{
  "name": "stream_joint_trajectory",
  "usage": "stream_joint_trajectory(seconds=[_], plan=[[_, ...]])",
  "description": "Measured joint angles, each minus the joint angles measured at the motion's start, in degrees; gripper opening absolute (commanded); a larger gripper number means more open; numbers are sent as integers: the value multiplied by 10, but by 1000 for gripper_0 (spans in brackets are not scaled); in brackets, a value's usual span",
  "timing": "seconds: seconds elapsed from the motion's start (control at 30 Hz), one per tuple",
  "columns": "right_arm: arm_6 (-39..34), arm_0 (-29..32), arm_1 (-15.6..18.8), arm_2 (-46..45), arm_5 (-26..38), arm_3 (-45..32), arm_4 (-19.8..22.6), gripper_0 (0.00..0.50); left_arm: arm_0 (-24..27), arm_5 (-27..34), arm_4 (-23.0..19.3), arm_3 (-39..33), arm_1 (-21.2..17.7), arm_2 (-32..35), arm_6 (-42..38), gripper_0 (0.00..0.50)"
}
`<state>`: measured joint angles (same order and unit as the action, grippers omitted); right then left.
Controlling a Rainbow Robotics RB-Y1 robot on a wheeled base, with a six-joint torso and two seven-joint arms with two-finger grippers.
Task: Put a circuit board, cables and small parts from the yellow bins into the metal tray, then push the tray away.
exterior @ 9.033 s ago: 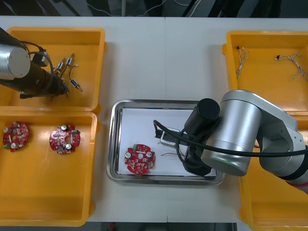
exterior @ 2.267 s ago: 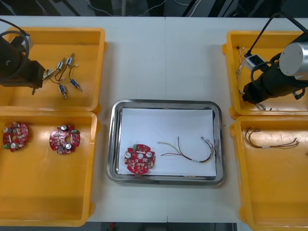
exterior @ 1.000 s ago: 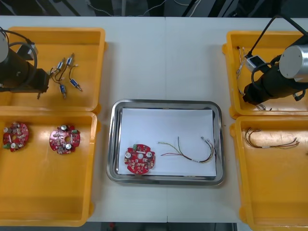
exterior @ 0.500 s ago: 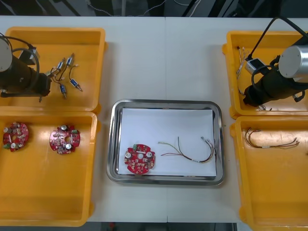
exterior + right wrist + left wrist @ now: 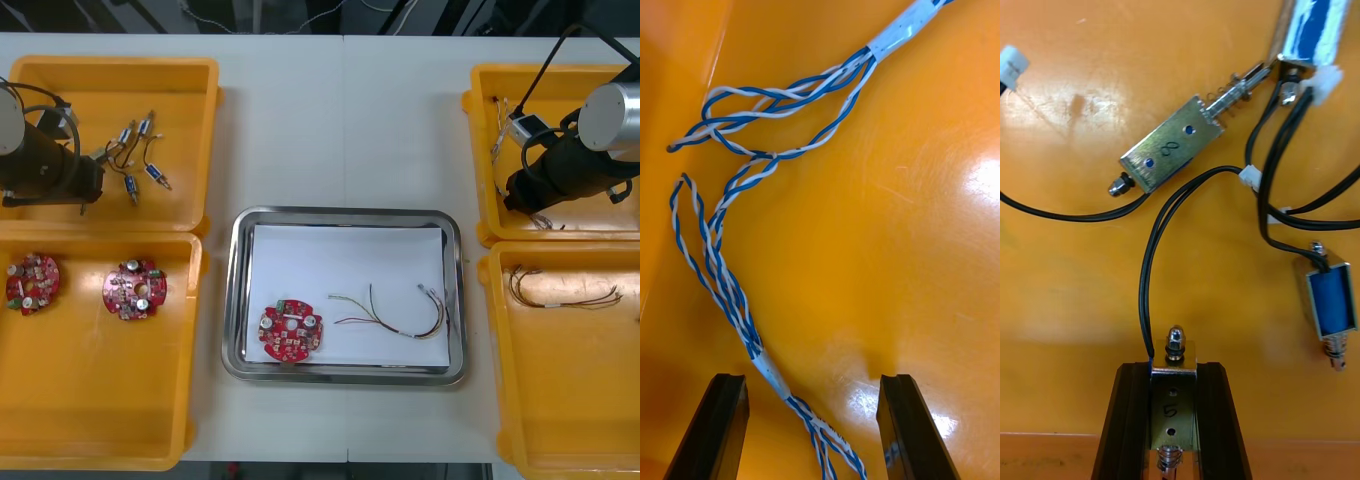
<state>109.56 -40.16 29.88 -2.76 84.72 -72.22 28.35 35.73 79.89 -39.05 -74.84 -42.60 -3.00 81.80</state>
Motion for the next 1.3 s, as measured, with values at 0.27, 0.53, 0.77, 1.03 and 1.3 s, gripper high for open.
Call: stream_joint_trajectory(seconds=[0.27,0.53,0.77,1.03,1.3], plan=[[0,0,-7,0,-1,1,0,500,-1,-9,0,8,0,-5,0,0],[0,0,-19,0,-15,3,0,500,-1,-12,-1,9,0,-5,1,0],[0,0,-19,0,-16,3,0,500,-1,-12,-4,9,0,-5,1,0],[2,0,-19,0,-18,3,-1,500,-1,17,-8,5,0,9,3,0],[16,1,-19,0,-36,3,-1,500,-1,64,-12,-22,0,50,29,0]])
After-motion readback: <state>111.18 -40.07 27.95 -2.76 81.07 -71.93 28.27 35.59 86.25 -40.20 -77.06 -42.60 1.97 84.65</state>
